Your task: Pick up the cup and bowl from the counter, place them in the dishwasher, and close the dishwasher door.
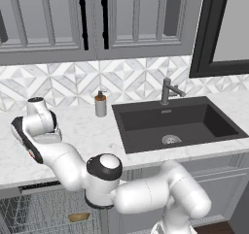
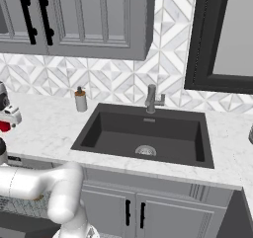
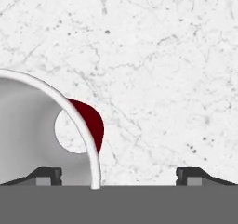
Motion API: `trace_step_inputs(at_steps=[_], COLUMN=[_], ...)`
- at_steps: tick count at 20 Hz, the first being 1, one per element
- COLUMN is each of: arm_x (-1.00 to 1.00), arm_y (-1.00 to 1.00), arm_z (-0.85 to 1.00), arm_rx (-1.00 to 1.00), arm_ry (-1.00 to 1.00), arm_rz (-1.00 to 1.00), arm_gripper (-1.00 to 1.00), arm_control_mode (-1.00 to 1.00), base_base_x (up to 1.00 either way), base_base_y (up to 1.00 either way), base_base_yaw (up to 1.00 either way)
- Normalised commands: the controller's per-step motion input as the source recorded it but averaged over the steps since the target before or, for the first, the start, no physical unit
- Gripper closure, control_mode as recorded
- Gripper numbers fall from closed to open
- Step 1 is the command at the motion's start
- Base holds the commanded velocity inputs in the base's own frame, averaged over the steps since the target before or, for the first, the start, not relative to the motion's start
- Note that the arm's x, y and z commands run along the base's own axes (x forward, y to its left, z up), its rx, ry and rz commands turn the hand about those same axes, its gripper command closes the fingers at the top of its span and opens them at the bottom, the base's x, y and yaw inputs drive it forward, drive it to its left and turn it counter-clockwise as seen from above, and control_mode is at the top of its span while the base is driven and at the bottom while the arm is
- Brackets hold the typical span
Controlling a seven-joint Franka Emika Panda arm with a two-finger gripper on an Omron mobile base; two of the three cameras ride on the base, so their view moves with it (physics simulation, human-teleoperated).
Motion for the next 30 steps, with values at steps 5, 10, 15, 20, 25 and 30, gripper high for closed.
trace_step_inputs(at_steps=[5, 10, 15, 20, 25, 30], arm_x=[0.0, -0.06, -0.19, -0.7, -1.0, -1.0], arm_y=[0.04, 0.0, 0.0, -0.04, -0.06, -0.17], arm_z=[-0.09, 0.0, 0.04, 0.7, 0.56, -0.15], arm_rx=[0.0, 0.0, 0.0, -0.01, 0.0, 0.0], arm_ry=[0.02, 0.0, 0.0, 0.03, 0.06, 0.01], arm_rz=[0.0, 0.0, 0.0, -0.17, -0.21, -0.13], arm_gripper=[1.0, 1.0, 1.0, 1.0, 1.0, 1.0], arm_control_mode=[-1.0, -1.0, -1.0, -1.0, -1.0, -1.0], base_base_x=[0.0, 0.0, 0.0, 0.0, 0.0, 0.0], base_base_y=[0.0, 0.0, 0.0, 0.0, 0.0, 0.0], base_base_yaw=[0.0, 0.0, 0.0, 0.0, 0.0, 0.0])
